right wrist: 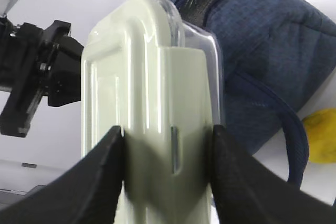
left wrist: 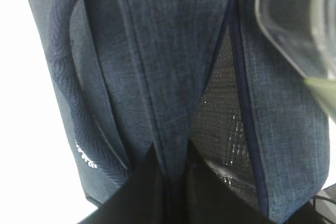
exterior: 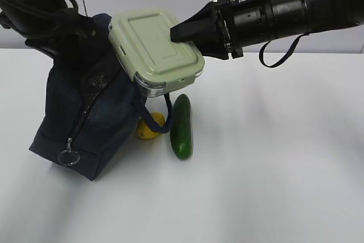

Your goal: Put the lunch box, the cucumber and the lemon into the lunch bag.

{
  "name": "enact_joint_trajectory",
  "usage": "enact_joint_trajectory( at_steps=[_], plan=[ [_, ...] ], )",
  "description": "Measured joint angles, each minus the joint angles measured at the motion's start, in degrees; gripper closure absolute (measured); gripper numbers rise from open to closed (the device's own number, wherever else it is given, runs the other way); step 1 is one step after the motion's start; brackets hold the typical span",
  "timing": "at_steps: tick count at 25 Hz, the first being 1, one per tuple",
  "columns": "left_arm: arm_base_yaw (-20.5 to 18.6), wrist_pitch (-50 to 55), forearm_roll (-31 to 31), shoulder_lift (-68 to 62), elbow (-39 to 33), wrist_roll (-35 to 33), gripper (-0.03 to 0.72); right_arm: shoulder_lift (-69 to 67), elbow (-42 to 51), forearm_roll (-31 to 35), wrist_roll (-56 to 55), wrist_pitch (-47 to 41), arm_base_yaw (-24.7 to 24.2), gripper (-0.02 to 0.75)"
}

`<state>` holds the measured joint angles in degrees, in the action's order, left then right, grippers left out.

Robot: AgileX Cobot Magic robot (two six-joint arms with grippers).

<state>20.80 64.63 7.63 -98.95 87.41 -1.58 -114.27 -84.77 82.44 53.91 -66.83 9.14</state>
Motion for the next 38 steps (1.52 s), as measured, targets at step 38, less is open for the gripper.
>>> enact_joint_trajectory(
  at_steps=[38],
  plan=[
    [0.0, -1.03, 5.03, 2.41, 0.0, -3.08, 0.683, -1.76, 0.0, -4.3, 0.3, 2.85, 4.1, 0.37]
  ],
)
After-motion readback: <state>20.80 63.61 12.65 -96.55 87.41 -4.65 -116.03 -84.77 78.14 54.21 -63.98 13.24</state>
